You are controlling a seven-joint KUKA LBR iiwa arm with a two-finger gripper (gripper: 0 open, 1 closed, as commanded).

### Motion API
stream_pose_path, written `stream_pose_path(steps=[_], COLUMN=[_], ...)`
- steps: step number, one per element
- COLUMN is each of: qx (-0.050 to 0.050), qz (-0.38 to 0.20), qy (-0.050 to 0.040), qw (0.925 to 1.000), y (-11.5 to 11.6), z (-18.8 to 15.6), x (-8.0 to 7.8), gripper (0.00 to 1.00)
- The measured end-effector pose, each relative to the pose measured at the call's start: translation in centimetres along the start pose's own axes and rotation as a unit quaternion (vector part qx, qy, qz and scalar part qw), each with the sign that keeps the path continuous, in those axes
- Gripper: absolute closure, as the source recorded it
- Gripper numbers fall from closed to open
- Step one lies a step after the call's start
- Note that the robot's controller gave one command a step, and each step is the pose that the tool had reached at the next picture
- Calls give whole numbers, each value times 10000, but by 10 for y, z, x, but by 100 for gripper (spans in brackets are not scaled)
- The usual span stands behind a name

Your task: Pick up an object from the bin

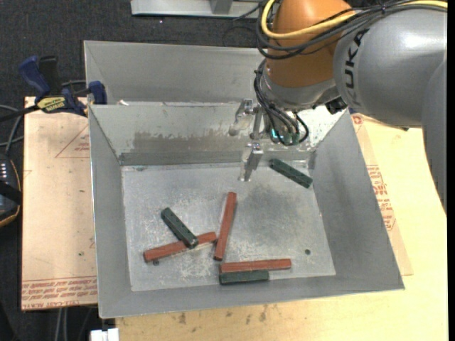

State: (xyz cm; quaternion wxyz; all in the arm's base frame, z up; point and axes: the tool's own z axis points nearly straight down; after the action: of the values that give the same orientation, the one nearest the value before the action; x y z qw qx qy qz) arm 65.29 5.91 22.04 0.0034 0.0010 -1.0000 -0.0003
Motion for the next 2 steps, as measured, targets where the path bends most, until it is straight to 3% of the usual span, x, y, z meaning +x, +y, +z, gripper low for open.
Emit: stream_pose_path(steps=[1,2], qx=[-3,0], qz=[5,-410], qy=[-43,-65], qw=[10000,9991], y=[0,6], z=[-5,33], x=[-1,4], gripper=[0,0])
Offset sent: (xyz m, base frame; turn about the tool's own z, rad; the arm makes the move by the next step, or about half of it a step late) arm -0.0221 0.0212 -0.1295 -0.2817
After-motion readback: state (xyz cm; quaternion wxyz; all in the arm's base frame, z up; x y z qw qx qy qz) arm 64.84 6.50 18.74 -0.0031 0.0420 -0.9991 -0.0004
